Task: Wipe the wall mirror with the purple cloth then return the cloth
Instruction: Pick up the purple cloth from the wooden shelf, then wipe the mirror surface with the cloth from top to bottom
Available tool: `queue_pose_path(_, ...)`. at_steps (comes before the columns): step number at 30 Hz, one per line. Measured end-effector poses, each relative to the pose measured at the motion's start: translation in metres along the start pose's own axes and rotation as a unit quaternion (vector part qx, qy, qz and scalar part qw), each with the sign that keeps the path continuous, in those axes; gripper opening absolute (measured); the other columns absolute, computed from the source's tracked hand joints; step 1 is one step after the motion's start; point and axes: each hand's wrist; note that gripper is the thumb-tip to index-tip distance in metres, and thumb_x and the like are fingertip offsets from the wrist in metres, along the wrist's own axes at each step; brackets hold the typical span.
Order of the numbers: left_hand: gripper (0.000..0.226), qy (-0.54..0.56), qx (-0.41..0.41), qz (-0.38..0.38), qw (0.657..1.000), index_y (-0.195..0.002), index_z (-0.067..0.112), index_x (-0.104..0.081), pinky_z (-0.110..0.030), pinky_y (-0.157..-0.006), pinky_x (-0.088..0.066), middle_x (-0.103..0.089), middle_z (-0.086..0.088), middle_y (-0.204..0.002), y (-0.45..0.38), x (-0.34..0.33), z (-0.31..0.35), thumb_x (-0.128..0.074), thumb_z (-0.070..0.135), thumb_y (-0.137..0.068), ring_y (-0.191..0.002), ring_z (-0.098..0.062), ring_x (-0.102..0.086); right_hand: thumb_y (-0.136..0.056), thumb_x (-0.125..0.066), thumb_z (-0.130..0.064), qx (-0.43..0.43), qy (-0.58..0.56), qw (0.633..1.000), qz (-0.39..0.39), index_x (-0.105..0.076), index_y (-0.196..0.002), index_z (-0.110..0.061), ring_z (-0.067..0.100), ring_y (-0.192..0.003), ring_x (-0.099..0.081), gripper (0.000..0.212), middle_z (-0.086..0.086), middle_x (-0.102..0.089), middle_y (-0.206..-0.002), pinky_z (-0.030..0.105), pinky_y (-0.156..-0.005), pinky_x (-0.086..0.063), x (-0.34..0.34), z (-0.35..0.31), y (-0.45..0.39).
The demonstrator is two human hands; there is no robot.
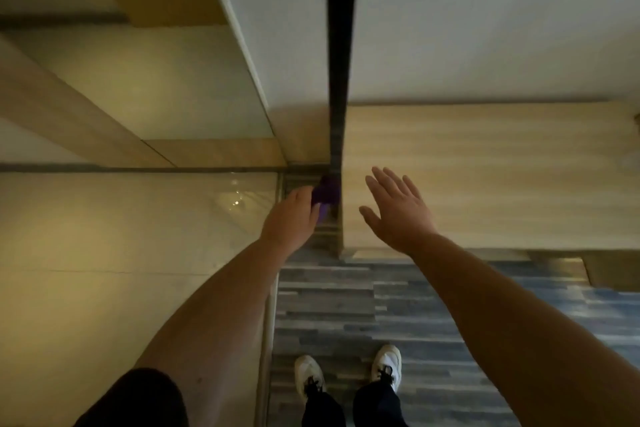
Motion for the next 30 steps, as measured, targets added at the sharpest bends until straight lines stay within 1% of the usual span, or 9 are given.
queue_pose_path(2,0.022,0.105,0.055,0.022,0.993,-0.12,0.015,-0.053,-0.023,-0.066,-0.042,-0.06,0.004,-0.094,0.013,0.04,-0.013,-0.05,0.029,-0.103,-0.082,-0.015,-0.062,-0.102,-0.03,-0.053,0.02,-0.003,1.0,0.014,-0.015,-0.156,-0.023,0.016,-0.152,0.001,0.064,-0.001,-0.006,-0.166,0.039,-0.123,0.001,0.022,-0.033,-0.009)
queue_pose_path(6,0.021,0.31,0.15,0.043,0.938,-0.118,0.022,-0.05,-0.026,-0.067,-0.046,-0.062,0.003,-0.101,0.033,0.117,-0.039,-0.058,0.023,-0.098,-0.083,-0.011,-0.06,-0.102,-0.036,-0.05,0.051,-0.009,0.998,0.037,-0.021,-0.155,-0.024,0.016,-0.152,-0.002,0.061,-0.001,-0.012,-0.165,0.035,-0.12,0.003,0.066,-0.106,-0.031)
queue_pose_path(8,0.025,0.376,0.172,0.049,0.909,-0.116,0.021,-0.049,-0.036,-0.077,-0.053,-0.064,-0.004,-0.103,0.041,0.152,-0.053,-0.06,0.016,-0.095,-0.086,-0.018,-0.063,-0.103,-0.035,-0.047,0.065,0.0,0.997,0.048,-0.023,-0.155,-0.022,0.017,-0.152,-0.003,0.059,0.001,-0.012,-0.165,0.037,-0.121,0.002,0.087,-0.142,-0.043)
queue_pose_path(10,0.028,0.388,0.176,0.055,0.903,-0.119,0.02,-0.048,-0.043,-0.085,-0.053,-0.064,-0.006,-0.104,0.048,0.185,-0.067,-0.059,0.014,-0.094,-0.089,-0.022,-0.064,-0.104,-0.034,-0.044,0.077,0.003,0.995,0.06,-0.025,-0.155,-0.022,0.019,-0.152,-0.004,0.056,0.001,-0.012,-0.165,0.038,-0.121,0.001,0.108,-0.175,-0.055)
queue_pose_path(14,0.034,0.243,0.122,0.103,0.957,-0.126,0.021,-0.043,-0.033,-0.064,-0.051,-0.064,0.0,-0.1,0.053,0.243,-0.093,-0.058,0.02,-0.095,-0.078,-0.019,-0.064,-0.103,-0.032,-0.047,0.098,0.037,0.99,0.099,-0.029,-0.153,-0.023,0.018,-0.153,-0.002,0.055,0.001,-0.012,-0.165,0.044,-0.124,0.0,0.142,-0.227,-0.083)
queue_pose_path(17,0.045,0.001,0.049,0.176,0.983,-0.136,0.018,-0.041,-0.031,-0.068,-0.044,-0.064,-0.001,-0.102,0.053,0.292,-0.112,-0.058,0.024,-0.095,-0.083,-0.022,-0.063,-0.103,-0.029,-0.05,0.108,0.055,0.982,0.146,-0.029,-0.153,-0.023,0.019,-0.153,-0.001,0.056,0.002,-0.013,-0.165,0.045,-0.123,0.002,0.172,-0.26,-0.105)
queue_pose_path(21,0.05,-0.248,0.001,0.275,0.929,-0.131,0.014,-0.047,-0.039,-0.076,-0.044,-0.063,-0.006,-0.102,0.039,0.358,-0.13,-0.066,0.03,-0.087,-0.089,-0.026,-0.06,-0.103,-0.028,-0.048,0.106,0.076,0.967,0.217,-0.025,-0.154,-0.021,0.02,-0.153,0.002,0.058,0.003,-0.012,-0.165,0.046,-0.122,0.007,0.221,-0.291,-0.126)
queue_pose_path(26,0.057,-0.305,-0.04,0.337,0.89,-0.118,0.009,-0.052,-0.036,-0.054,-0.048,-0.057,-0.012,-0.086,0.012,0.439,-0.137,-0.082,0.024,-0.072,-0.063,-0.028,-0.057,-0.103,-0.026,-0.047,0.126,0.113,0.941,0.292,-0.022,-0.155,-0.019,0.021,-0.152,0.01,0.059,0.005,-0.005,-0.166,0.045,-0.118,0.016,0.29,-0.313,-0.158)
queue_pose_path(30,0.067,-0.331,-0.072,0.393,0.855,-0.115,0.01,-0.045,-0.03,-0.043,-0.042,-0.053,-0.012,-0.078,-0.014,0.51,-0.136,-0.087,0.023,-0.065,-0.048,-0.025,-0.051,-0.103,-0.029,-0.045,0.156,0.143,0.905,0.37,-0.033,-0.152,-0.016,0.023,-0.152,0.002,0.058,0.007,-0.017,-0.164,0.047,-0.121,0.013,0.354,-0.334,-0.197)
Point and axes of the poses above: each hand's wrist, its own y-axis away from the middle knuckle, its own x-axis out of the back of the hand, z = x × y
